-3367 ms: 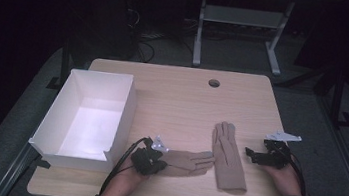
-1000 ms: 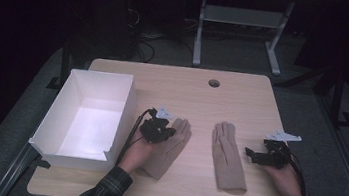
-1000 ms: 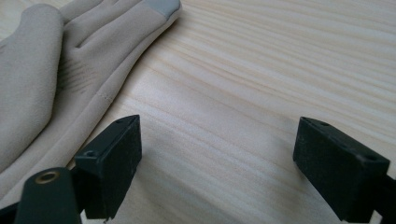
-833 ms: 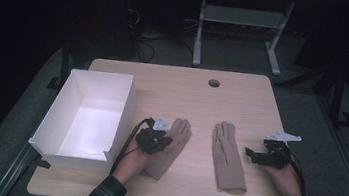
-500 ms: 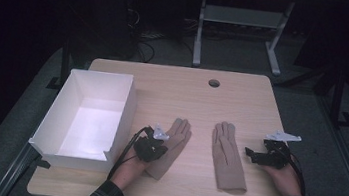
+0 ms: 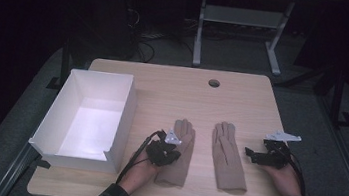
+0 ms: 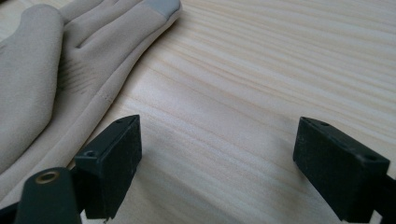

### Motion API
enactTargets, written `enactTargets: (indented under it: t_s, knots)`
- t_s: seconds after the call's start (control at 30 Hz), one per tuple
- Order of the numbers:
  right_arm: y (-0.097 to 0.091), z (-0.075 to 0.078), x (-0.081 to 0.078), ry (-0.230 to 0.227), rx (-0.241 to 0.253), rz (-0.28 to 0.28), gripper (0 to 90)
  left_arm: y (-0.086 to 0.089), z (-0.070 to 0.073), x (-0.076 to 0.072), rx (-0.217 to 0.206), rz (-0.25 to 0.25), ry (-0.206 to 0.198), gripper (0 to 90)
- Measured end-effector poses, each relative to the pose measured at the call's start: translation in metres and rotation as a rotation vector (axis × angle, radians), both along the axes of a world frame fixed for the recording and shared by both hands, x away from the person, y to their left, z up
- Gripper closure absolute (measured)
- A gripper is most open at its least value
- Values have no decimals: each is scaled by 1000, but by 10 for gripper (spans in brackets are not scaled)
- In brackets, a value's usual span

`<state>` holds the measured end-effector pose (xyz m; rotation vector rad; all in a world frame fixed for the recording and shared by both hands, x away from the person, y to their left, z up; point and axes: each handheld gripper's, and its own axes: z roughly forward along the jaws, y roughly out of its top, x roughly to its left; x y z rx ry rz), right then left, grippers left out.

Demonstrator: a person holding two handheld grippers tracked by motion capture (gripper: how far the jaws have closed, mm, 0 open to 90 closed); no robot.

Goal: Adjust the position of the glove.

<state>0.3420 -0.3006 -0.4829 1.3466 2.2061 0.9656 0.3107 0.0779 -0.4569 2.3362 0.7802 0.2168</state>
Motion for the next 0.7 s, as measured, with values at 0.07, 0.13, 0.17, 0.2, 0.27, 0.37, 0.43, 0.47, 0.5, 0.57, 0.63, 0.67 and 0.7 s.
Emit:
enactTargets:
  t_s: [0.07, 0.13, 0.17, 0.2, 0.27, 0.37, 0.43, 0.47, 0.5, 0.57, 0.63, 0.67, 0.7]
  knots:
    - [0, 0, 0, -1, 0, 0, 151, 3, 2, 1, -21, 2, 4, 868]
    - [0, 0, 0, -1, 0, 2, 151, 8, 6, 2, -43, 10, -2, 841]
    - [0, 0, 0, -1, -1, 2, 151, 10, 8, 3, -43, 14, -5, 821]
    - [0, 0, 0, -1, 0, 2, 151, 11, 8, 4, -53, 20, -8, 810]
    - [0, 0, 0, -1, 0, 2, 151, 15, 10, 7, -63, 35, -6, 779]
    - [0, 0, 0, -1, 3, 0, 151, 20, 8, 11, -68, 64, -3, 723]
    - [0, 0, 0, -1, 0, 2, 151, 24, 7, 14, -69, 85, -2, 685]
    - [0, 0, 0, -1, 3, 0, 151, 25, 6, 15, -66, 87, 0, 671]
    - [0, 0, 0, -1, 0, 2, 151, 26, 5, 17, -71, 97, 5, 655]
    - [0, 0, 0, -1, 2, 0, 151, 28, 3, 20, -68, 110, 5, 630]
    - [0, 0, 0, -1, 2, 0, 151, 29, 1, 22, -72, 116, 11, 611]
    - [0, 0, 0, -1, 2, 1, 151, 29, 0, 23, -75, 124, 17, 604]
    - [0, 0, 0, -1, 2, 1, 151, 30, -1, 24, -68, 118, 15, 599]
